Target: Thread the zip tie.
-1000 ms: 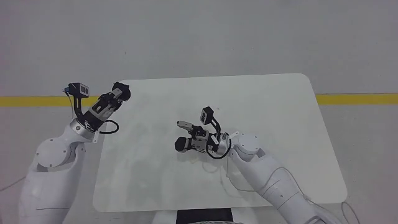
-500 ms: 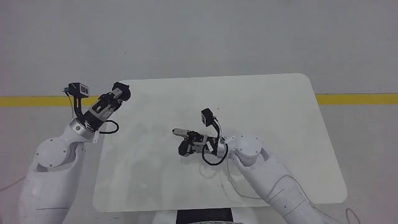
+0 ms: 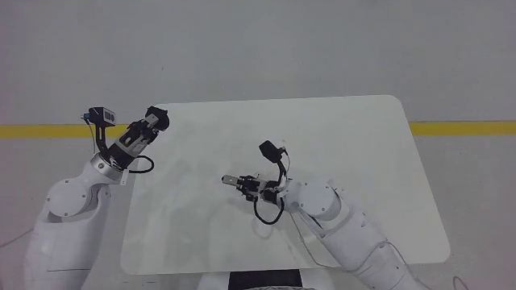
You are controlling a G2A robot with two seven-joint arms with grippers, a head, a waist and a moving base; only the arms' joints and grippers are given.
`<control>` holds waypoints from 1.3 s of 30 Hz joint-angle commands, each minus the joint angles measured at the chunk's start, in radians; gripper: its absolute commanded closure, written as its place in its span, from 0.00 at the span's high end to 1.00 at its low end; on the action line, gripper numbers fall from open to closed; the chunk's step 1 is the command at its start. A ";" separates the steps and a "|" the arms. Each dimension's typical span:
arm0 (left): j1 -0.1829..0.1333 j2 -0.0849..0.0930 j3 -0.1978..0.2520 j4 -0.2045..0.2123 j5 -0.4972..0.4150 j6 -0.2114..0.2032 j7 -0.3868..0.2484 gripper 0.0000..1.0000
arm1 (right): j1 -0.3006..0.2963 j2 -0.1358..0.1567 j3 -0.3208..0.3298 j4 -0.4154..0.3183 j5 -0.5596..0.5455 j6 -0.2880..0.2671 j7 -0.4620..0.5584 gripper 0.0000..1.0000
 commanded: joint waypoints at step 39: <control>0.000 0.000 0.000 0.000 0.000 0.000 0.000 0.00 | -0.120 -0.322 0.179 0.010 -0.866 0.000 0.275 1.00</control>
